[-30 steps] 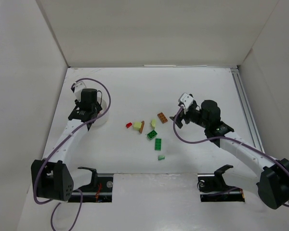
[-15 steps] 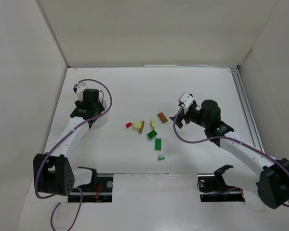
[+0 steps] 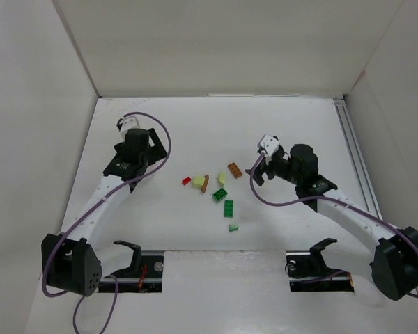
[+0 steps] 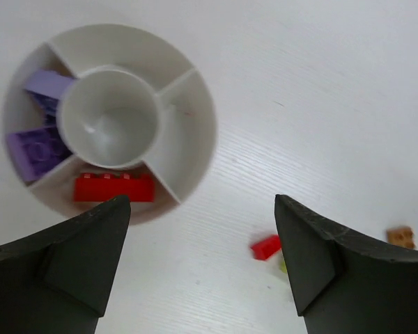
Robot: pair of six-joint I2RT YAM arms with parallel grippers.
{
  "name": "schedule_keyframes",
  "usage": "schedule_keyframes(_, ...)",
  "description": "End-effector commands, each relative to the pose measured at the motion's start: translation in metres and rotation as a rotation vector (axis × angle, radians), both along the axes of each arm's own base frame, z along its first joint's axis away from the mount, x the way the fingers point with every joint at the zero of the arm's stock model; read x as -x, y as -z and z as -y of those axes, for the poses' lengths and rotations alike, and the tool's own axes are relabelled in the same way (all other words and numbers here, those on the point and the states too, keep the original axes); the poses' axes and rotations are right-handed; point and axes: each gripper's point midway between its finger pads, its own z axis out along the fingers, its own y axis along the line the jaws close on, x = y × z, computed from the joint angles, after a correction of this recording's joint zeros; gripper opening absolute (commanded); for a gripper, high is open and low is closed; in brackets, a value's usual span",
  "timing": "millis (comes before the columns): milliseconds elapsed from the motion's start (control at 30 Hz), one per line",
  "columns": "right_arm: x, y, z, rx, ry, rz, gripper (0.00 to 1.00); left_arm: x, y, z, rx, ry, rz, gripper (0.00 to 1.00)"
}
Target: Sort the legos into containers by color
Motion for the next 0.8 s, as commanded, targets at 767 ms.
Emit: schedule_keyframes(767,-0.017,-0.004,0.021,-0.020,0.134,-0.019,0.92,0.004,0.110,0.139,0.416,-0.056,-0.339,0.69)
